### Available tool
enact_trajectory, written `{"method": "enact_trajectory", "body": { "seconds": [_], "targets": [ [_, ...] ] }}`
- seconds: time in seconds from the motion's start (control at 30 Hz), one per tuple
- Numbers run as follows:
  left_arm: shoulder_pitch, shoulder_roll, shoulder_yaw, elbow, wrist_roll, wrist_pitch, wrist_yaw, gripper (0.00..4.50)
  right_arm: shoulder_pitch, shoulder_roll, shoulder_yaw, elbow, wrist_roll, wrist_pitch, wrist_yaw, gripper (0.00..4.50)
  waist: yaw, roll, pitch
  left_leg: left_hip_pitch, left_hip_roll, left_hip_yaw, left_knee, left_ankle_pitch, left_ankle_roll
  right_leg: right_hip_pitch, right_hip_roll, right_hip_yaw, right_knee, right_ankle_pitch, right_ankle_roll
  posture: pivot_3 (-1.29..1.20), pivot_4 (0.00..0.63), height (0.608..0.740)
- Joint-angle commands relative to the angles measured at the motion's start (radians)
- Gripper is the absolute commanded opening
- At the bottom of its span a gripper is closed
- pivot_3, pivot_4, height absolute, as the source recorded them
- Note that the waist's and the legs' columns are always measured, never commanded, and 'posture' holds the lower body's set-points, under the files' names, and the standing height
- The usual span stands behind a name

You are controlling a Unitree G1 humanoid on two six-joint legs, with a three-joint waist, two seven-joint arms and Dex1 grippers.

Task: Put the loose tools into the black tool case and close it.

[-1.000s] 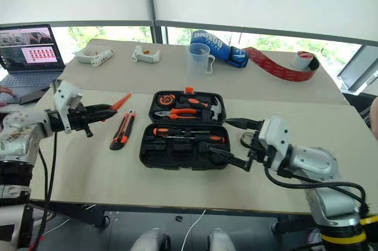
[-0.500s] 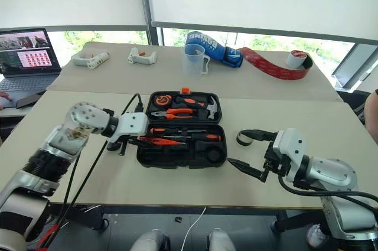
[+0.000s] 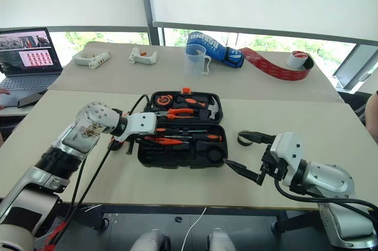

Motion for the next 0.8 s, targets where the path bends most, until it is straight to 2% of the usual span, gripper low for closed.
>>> {"method": "enact_trajectory", "body": {
  "seconds": [0.03,0.27,0.6,0.73,0.8],
  "targets": [
    [-0.013,0.013,-0.023,-0.018,0.047,0.038,-0.001,0.45,-0.021,0.002,-0.006,-0.025,0.024,0.003,-0.004,4.50,-0.002,0.000,0.000,0.000,0.000,0.000,0.000,0.000,0.000,0.000,0.000,0.000,0.000,0.000,0.000,0.00,0.150,0.740],
    [-0.026,-0.043,-0.041,-0.025,0.070,0.065,0.029,0.45,-0.035,-0.003,-0.002,-0.033,0.034,0.020,-0.001,4.50,0.002,0.000,0.000,0.000,0.000,-0.001,0.002,0.000,0.000,0.001,0.000,0.000,0.000,0.000,0.000,0.00,0.150,0.740],
    [-0.034,-0.007,-0.118,-0.028,0.155,0.083,-0.024,0.45,-0.071,-0.006,0.006,-0.043,0.048,0.054,-0.008,4.50,-0.006,0.000,0.000,0.000,0.000,-0.001,0.004,0.000,0.000,0.001,0.001,0.000,0.002,0.000,0.000,0.00,0.150,0.740],
    [-0.011,-0.026,-0.087,-0.041,0.088,0.109,-0.058,0.45,-0.074,0.001,0.012,-0.051,0.048,0.063,-0.019,4.50,-0.013,0.001,0.000,0.000,0.001,-0.002,0.004,0.000,0.000,0.001,0.001,0.000,0.002,0.000,0.000,0.00,0.150,0.740],
    [-0.007,-0.031,-0.065,-0.010,0.082,0.051,-0.027,0.45,-0.075,0.002,0.014,-0.052,0.047,0.065,-0.023,4.50,-0.013,0.001,0.000,0.000,0.001,-0.003,0.004,0.000,0.000,0.001,0.001,0.000,0.002,0.000,0.000,0.00,0.150,0.740]
  ]
}}
